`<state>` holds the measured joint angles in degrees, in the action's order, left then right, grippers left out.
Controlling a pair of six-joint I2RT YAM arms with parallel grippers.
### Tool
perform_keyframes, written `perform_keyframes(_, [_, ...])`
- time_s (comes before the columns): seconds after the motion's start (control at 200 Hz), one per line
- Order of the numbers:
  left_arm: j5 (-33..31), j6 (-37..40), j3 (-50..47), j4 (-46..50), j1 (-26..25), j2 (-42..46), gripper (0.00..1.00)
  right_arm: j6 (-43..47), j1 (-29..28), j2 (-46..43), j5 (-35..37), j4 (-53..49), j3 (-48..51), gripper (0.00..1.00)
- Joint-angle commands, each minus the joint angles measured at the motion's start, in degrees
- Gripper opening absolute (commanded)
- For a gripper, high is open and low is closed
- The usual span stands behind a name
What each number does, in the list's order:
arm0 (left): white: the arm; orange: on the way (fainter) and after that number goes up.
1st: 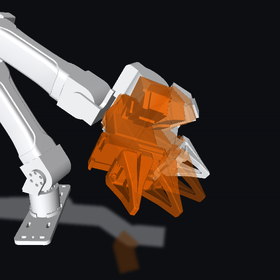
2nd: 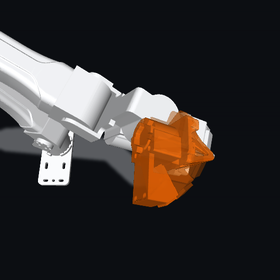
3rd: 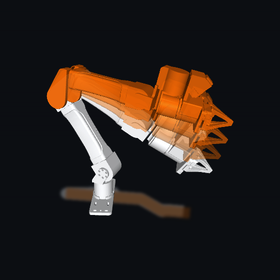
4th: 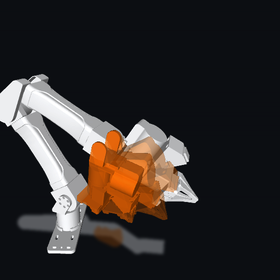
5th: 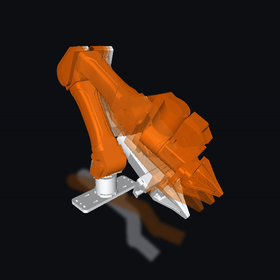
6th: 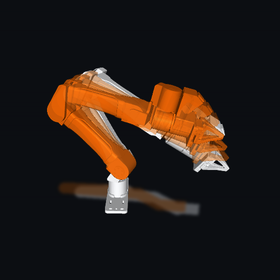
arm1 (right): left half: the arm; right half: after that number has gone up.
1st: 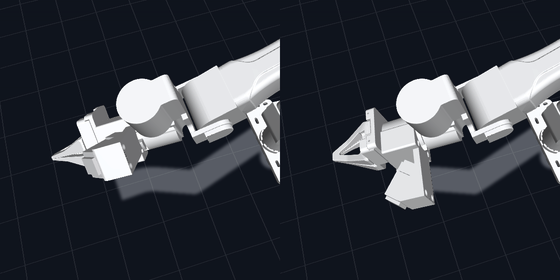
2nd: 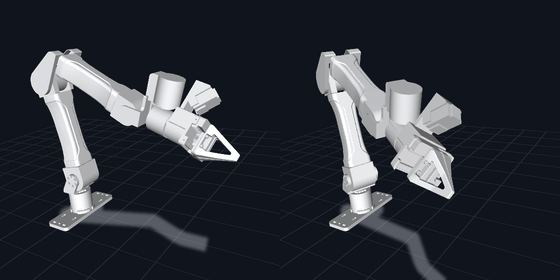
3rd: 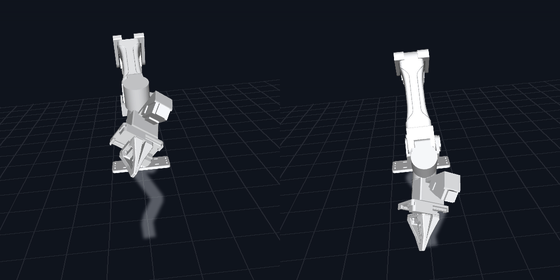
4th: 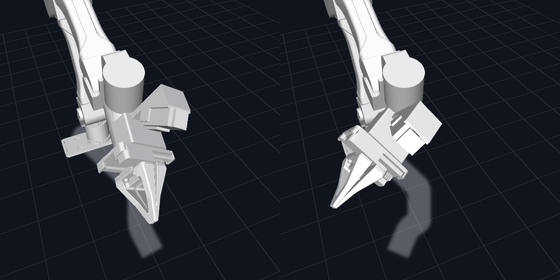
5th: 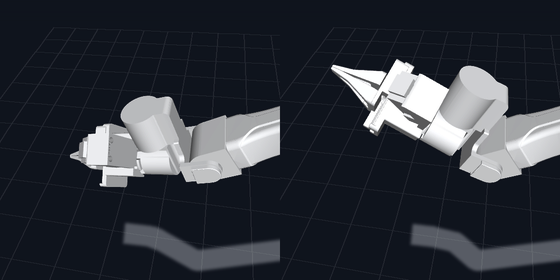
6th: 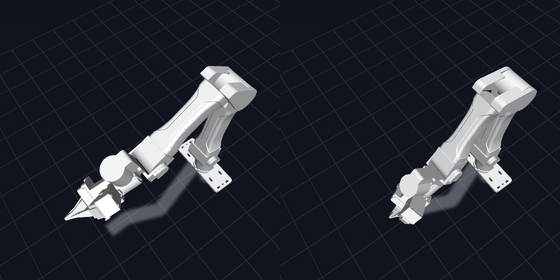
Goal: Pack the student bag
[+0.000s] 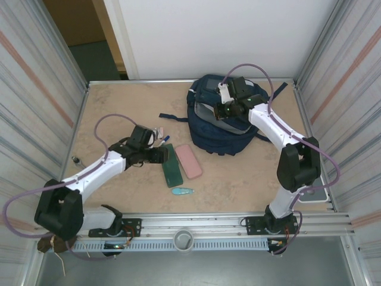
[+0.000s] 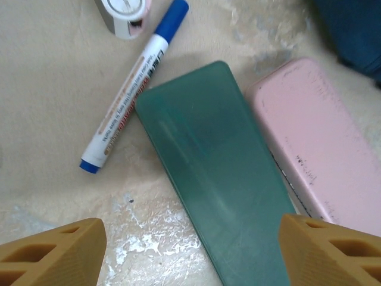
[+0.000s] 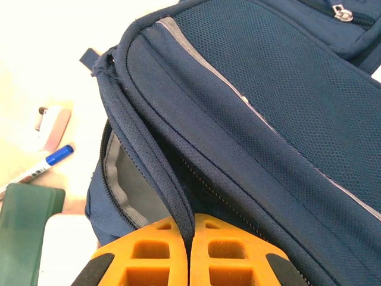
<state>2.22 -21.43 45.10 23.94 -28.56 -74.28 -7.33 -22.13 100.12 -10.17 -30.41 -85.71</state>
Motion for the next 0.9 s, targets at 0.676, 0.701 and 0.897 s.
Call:
perform_keyframes(0.676, [-14.20,-15.23,4.19,-0.68,-17.89,-15.29,0.95,-1.28,0.24,-0.36,-1.78,-0.17,1.68,0.00])
perform_keyframes(0.701, [-13.89,-15.07,4.33,-1.05,-17.85,-15.58,0.96,-1.28,0.25,-0.37,-1.84,-0.01,1.84,0.00])
perform_keyframes(0.897, [-15.05,-15.03,3.80,-0.61,-17.63,-16.28,0.96,-1.46,0.16,-0.26,-2.22,0.10,2.03,0.00])
